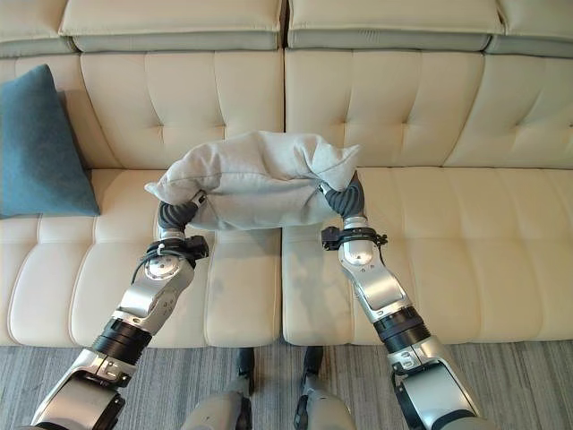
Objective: Pick up all the scattered cushions and arrange them neatly on the sofa.
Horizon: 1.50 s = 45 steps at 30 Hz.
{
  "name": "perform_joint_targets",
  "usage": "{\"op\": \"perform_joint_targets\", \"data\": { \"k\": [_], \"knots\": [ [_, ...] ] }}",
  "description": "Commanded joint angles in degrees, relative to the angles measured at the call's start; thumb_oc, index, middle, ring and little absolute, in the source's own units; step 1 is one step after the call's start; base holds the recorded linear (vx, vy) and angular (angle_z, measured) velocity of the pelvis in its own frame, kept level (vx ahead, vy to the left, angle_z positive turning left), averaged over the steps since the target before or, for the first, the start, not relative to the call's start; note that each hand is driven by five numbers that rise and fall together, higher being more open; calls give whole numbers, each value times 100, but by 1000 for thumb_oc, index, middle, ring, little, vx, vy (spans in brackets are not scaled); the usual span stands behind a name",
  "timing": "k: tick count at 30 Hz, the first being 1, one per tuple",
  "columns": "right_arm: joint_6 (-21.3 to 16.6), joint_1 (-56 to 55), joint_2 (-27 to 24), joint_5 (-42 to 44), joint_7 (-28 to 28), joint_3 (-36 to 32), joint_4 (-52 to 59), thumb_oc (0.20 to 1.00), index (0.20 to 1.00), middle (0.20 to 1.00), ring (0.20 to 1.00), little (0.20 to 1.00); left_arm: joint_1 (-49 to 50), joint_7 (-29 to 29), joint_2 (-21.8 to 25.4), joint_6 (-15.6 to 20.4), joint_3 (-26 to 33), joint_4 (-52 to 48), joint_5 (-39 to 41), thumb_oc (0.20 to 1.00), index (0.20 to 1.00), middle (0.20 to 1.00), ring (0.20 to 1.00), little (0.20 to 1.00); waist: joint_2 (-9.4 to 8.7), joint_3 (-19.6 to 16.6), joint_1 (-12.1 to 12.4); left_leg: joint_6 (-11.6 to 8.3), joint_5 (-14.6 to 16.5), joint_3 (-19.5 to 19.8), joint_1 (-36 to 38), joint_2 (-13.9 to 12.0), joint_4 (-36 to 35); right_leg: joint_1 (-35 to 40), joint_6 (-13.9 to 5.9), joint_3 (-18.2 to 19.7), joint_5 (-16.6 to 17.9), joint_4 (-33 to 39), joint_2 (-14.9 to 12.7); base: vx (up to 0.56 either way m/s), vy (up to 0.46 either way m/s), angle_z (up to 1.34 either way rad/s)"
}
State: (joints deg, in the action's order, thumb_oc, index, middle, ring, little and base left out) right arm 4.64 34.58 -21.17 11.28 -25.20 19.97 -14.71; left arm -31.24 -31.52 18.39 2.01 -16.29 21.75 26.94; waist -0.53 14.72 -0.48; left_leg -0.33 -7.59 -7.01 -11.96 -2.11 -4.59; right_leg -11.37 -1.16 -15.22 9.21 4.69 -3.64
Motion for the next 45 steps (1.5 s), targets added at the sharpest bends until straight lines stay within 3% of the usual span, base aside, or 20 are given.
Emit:
{"op": "perform_joint_targets", "data": {
  "k": [1,12,14,15,16,17,18,20,24,28,31,39,40,41,42,45],
  "knots": [
    [-347,727,284,-54,-103,62,123,200,200,200,200,200,-1054,23,7,365,-438,231,42,200,200,200,200,200,-215,50,-32,-287,637,-11,241,32,-41,527,-636,191,-1088,31,-368,37,30,2],
    [-149,1792,304,98,-556,131,-1813,200,200,200,200,200,-2255,-52,59,182,-671,1857,-1,200,200,200,200,200,-244,212,-64,-339,560,-45,-53,24,-41,166,-710,224,-947,31,-373,21,7,-3],
    [-80,2675,149,484,-474,312,-3110,200,200,200,200,200,-3051,63,172,133,-827,2854,312,206,206,206,206,206,-249,196,-60,-366,537,-63,-69,21,-41,123,-728,260,-918,31,-365,0,0,0],
    [-78,2968,103,699,-410,326,-3568,272,272,272,272,272,-3297,155,223,138,-865,3148,477,595,595,595,595,595,-237,203,-50,-375,531,-63,-74,19,-41,116,-731,258,-910,31,-366,0,0,0],
    [-95,3010,100,711,-399,329,-3607,711,711,711,711,711,-3332,169,227,149,-866,3176,488,1000,1000,1000,1000,1000,-237,220,-50,-375,530,-64,-76,19,-41,113,-731,259,-909,31,-365,0,0,0],
    [-76,3253,55,992,-315,297,-4074,1000,1000,1000,1000,1000,-3596,268,282,157,-858,3571,751,1000,1000,1000,1000,1000,-226,221,-42,-385,516,-57,-85,16,-41,101,-736,252,-886,31,-368,0,0,0],
    [97,3741,-305,1234,-60,471,-5027,1000,1000,1000,1000,1000,-4130,528,654,78,-889,4325,1157,1000,1000,1000,1000,1000,-207,182,-24,-412,494,-45,-110,15,-41,65,-756,239,-840,31,-371,-33,6,-1],
    [158,3984,-646,1220,-43,471,-5480,1000,1000,1000,1000,1000,-4333,678,960,103,-795,4596,1532,1000,1000,1000,1000,1000,-175,188,-9,-420,475,-38,-152,14,-41,12,-776,228,-800,31,-369,-18,10,-3],
    [-63,3603,-1173,1520,-686,-229,-5073,1000,1000,1000,1000,1000,-4194,469,1421,316,-199,4432,2301,1000,1000,1000,1000,1000,-75,176,-12,-413,482,-8,-172,31,-41,-16,-799,225,-807,31,-369,4,17,-5],
    [-238,3203,-1619,2180,-711,-772,-5150,1000,1000,1000,1000,1000,-3895,561,1848,331,159,4464,2650,1000,1000,1000,1000,1000,-33,123,-13,-412,527,22,-107,45,-41,51,-791,185,-852,31,-381,19,6,2],
    [-254,2842,-1839,2200,-739,-986,-5130,1000,1000,1000,1000,1000,-3472,608,2133,287,474,4512,2683,1000,1000,1000,1000,1000,-14,98,1,-397,546,25,-49,57,-41,101,-776,191,-875,31,-391,0,0,0],
    [-566,1281,-1807,2328,-496,-1806,-4636,1000,1000,1000,1000,1000,-1661,869,2376,94,1479,4492,2063,1000,1000,1000,1000,1000,-6,-9,21,-374,616,-12,130,56,-41,258,-748,169,-928,31,-398,0,0,0],
    [-608,979,-1748,2356,-303,-1874,-4468,1000,1000,1000,1000,1000,-1358,962,2373,118,1537,4261,1893,1000,1000,1000,1000,1000,-12,3,23,-366,624,-7,150,51,-41,281,-739,167,-932,31,-394,0,0,0],
    [-669,101,-1566,2283,5,-2097,-3870,1000,1000,1000,1000,1000,-442,1045,2320,99,1684,3633,1186,1000,1000,1000,1000,1000,-38,-43,22,-342,657,-13,256,51,-41,381,-727,157,-946,31,-380,0,0,0],
    [-663,44,-1556,2274,7,-2111,-3835,1000,1000,1000,1000,1000,-395,1038,2311,91,1690,3599,1170,1000,1000,1000,1000,1000,-41,-68,24,-342,659,-11,259,52,-41,386,-727,155,-949,31,-381,31,20,2],
    [-582,-1120,-1258,1750,426,-2354,-3006,1000,1000,1000,1000,1000,1031,1337,1971,89,1855,2550,529,1000,1000,1000,1000,1000,-77,-161,30,-317,709,-13,380,55,-41,523,-737,115,-970,31,-396,-1,23,0]
  ]
}}
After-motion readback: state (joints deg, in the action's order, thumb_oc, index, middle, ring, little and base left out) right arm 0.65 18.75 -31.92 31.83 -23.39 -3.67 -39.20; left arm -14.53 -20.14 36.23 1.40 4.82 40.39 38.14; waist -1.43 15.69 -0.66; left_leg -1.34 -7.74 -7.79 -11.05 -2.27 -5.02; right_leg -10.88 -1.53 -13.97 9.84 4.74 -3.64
